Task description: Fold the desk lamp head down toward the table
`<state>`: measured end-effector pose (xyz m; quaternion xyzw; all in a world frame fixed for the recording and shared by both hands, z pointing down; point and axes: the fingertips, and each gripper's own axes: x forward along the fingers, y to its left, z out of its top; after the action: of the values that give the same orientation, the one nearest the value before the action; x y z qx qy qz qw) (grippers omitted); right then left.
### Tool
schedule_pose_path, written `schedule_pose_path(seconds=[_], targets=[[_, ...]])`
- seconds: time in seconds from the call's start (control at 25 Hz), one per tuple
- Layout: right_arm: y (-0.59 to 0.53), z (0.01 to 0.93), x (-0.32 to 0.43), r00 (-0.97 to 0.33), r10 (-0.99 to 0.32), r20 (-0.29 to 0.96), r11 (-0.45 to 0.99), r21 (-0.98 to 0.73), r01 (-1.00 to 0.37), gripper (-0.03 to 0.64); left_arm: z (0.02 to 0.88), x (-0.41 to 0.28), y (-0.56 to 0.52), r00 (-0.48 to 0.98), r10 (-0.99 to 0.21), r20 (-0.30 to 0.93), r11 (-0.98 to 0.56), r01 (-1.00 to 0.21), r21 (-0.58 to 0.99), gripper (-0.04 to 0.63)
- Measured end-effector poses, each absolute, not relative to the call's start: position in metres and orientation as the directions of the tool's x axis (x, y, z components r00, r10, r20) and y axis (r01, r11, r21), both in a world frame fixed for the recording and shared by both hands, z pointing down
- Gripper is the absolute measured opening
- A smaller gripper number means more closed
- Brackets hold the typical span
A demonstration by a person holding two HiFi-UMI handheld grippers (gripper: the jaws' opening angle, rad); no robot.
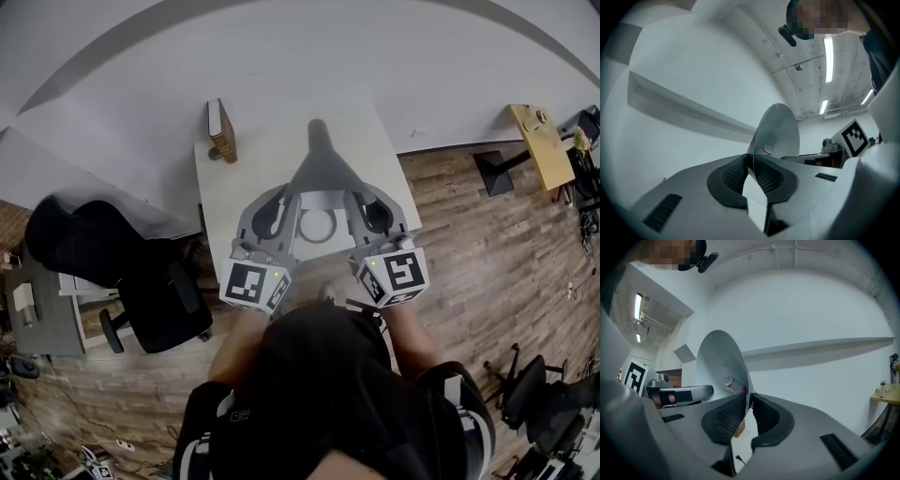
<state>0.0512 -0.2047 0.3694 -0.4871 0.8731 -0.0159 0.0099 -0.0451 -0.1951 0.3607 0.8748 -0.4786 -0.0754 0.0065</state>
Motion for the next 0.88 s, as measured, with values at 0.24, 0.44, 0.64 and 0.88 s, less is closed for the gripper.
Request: schedule_pose_path(seconds=[0.24, 0.44, 0.64, 0.88], targets=[[-0.2, 0.38, 0.052, -0.509, -0.861, 0.014, 0.508, -0.022, -0.861, 0.041, 0.371, -0.046, -0.191, 0.53, -0.841, -0.11, -0.539, -0.838, 0.081, 0.048], [-0.198, 0.386, 0.053, -0.504, -0.863, 0.025, 0.504, -0.011, -0.864, 0.043, 0.379, -0.046, -0.189, 0.532, -0.841, -0.099, -0.54, -0.838, 0.081, 0.046], [-0.197, 0.401, 0.055, -0.501, -0.863, 0.06, 0.501, -0.012, -0.865, 0.038, 0.397, -0.046, -0.188, 0.538, -0.84, -0.067, -0.542, -0.834, 0.103, 0.04], [-0.198, 0.419, 0.056, -0.507, -0.857, 0.089, 0.507, -0.019, -0.862, 0.029, 0.417, -0.045, -0.188, 0.543, -0.838, -0.046, -0.545, -0.832, 0.107, 0.038]])
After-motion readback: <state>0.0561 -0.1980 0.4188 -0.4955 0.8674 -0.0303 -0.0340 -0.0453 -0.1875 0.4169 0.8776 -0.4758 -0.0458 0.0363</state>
